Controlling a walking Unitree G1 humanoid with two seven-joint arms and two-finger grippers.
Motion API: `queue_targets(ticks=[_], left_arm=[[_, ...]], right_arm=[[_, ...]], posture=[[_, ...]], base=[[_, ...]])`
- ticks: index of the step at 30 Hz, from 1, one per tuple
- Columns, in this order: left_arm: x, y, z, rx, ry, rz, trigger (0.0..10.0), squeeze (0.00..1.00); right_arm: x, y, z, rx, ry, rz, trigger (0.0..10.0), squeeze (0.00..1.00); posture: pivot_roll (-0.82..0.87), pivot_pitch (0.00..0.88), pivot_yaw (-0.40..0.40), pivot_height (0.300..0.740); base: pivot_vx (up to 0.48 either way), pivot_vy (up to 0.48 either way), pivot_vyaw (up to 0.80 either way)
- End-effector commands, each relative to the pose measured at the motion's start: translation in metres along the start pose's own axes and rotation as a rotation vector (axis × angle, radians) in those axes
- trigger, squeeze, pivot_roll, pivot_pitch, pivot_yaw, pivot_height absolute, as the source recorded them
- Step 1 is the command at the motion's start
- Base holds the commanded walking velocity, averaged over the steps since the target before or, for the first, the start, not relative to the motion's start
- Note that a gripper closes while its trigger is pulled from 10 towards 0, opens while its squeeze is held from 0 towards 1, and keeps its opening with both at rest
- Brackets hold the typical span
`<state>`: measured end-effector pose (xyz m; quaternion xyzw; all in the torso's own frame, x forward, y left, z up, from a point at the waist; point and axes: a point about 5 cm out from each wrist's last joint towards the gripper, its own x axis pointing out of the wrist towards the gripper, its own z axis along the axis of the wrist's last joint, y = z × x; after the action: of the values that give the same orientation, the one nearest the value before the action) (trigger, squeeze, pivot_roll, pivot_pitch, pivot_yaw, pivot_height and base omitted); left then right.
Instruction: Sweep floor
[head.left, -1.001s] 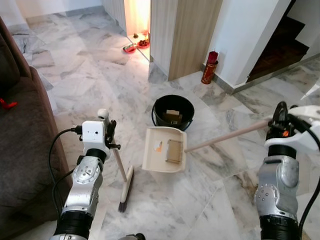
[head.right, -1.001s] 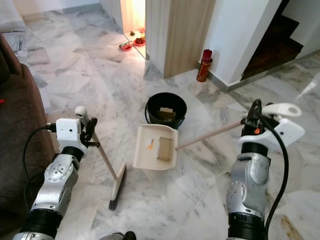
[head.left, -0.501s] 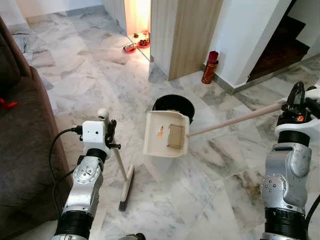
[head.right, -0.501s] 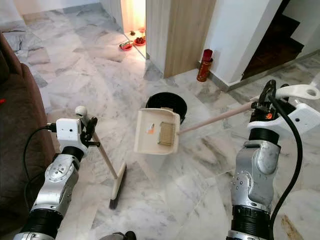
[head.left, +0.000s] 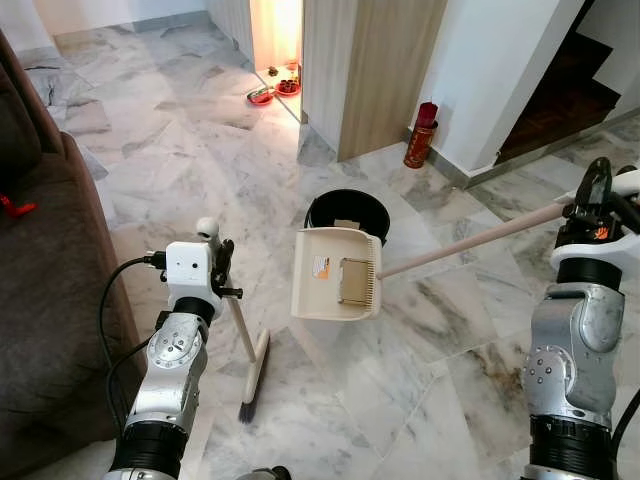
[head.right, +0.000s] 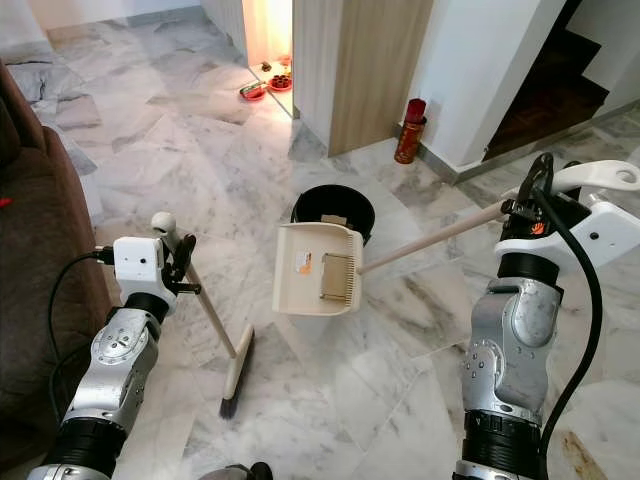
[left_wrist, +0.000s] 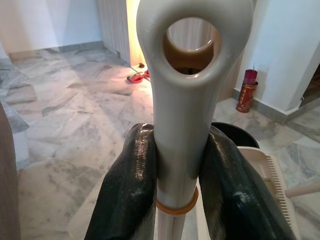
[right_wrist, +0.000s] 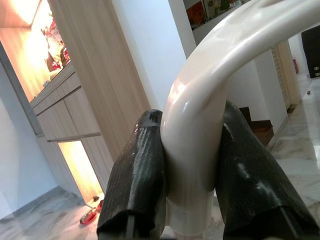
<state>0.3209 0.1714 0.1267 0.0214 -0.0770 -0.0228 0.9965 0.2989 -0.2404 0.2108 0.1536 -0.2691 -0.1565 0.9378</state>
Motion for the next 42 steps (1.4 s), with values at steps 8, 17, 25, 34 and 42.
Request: queue_targets(ticks=[8, 17, 25, 34, 42], left_arm=[[0.0022, -0.0026, 0.0112, 0.014, -0.061, -0.014, 10.0, 0.0], [0.0024, -0.0008, 0.0116, 0.017, -0.061, -0.008, 10.0, 0.0], [0.0027, -0.0012, 0.012, 0.021, -0.062, -0.009, 10.0, 0.0], [0.0023, -0.0014, 0.0115, 0.022, -0.061, -0.009, 10.0, 0.0], [0.0018, -0.0015, 0.0113, 0.023, -0.061, -0.009, 10.0, 0.0]], right_arm=[[0.0039, 0.0065, 0.0217, 0.024, -0.114, 0.019, 10.0, 0.0], [0.0039, 0.0074, 0.0204, 0.026, -0.107, 0.02, 10.0, 0.0], [0.0041, 0.007, 0.0193, 0.024, -0.102, 0.023, 10.0, 0.0], [0.004, 0.0082, 0.018, 0.024, -0.093, 0.027, 10.0, 0.0], [0.0037, 0.0082, 0.0178, 0.022, -0.089, 0.029, 10.0, 0.0]], posture=[[0.17, 0.089, -0.057, 0.74], [0.17, 0.097, -0.056, 0.74], [0.17, 0.1, -0.059, 0.74], [0.17, 0.101, -0.061, 0.74], [0.18, 0.102, -0.062, 0.74]], base=[[0.0, 0.0, 0.0], [0.0, 0.0, 0.0], [0.031, 0.0, 0.0], [0.276, 0.0, 0.0], [0.323, 0.0, 0.0]])
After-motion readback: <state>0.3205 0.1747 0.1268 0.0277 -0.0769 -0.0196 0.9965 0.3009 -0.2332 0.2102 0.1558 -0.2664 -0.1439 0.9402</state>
